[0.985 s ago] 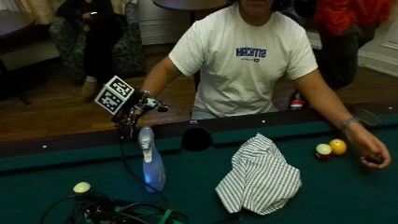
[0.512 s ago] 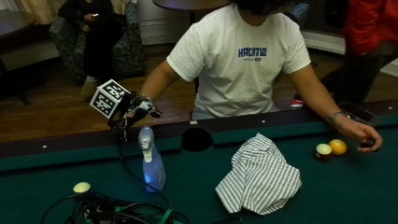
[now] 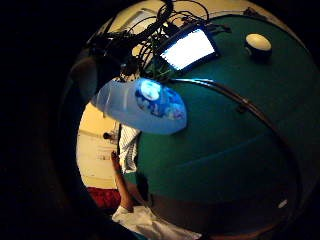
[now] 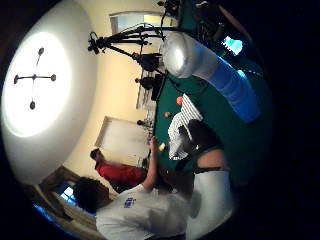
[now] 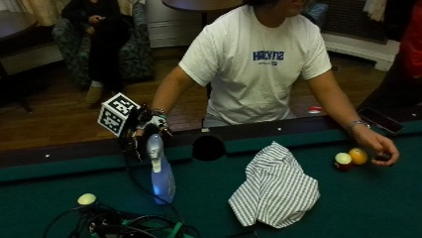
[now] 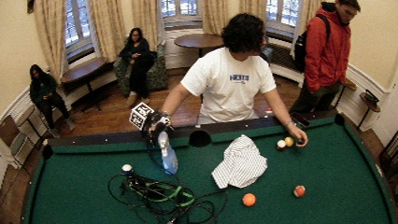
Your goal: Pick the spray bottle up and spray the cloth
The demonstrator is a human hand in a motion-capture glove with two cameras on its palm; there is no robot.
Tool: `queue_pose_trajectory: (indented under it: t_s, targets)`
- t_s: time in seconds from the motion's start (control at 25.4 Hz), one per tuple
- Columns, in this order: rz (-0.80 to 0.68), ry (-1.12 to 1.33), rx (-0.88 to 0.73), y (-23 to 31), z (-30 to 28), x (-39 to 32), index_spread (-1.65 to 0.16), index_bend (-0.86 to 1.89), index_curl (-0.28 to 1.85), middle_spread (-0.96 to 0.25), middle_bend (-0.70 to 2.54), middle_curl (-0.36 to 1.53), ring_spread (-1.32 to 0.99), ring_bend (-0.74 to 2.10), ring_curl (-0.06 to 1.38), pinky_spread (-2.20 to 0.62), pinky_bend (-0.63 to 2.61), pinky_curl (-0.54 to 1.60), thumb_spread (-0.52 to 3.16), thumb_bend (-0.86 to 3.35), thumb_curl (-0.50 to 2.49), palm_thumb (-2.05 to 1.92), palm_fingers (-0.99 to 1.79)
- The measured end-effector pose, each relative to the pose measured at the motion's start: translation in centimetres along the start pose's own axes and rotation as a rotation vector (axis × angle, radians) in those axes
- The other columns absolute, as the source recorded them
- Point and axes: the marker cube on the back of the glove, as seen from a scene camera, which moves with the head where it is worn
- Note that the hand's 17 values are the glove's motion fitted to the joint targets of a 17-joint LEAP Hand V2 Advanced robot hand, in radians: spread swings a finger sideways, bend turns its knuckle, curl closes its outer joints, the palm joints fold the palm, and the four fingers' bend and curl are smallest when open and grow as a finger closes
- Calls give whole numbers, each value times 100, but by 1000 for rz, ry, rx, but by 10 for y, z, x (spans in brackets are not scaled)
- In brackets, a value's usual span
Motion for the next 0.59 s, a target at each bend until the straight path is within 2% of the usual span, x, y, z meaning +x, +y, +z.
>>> queue_pose_trajectory:
  t_s: [0.16,0.32,0.59]
  targets:
    - [-2,-11,67,-4,7,-1,-36,15,20,-15,31,36,-14,56,32,6,51,33,99,1,40,86,77]
    - [13,-29,135,-7,12,-1,-33,22,25,-19,39,41,-18,63,35,-11,58,35,86,4,46,98,127]
    - [12,-80,198,-10,11,3,-31,50,39,-22,57,52,-21,86,48,-10,77,48,65,8,56,111,143]
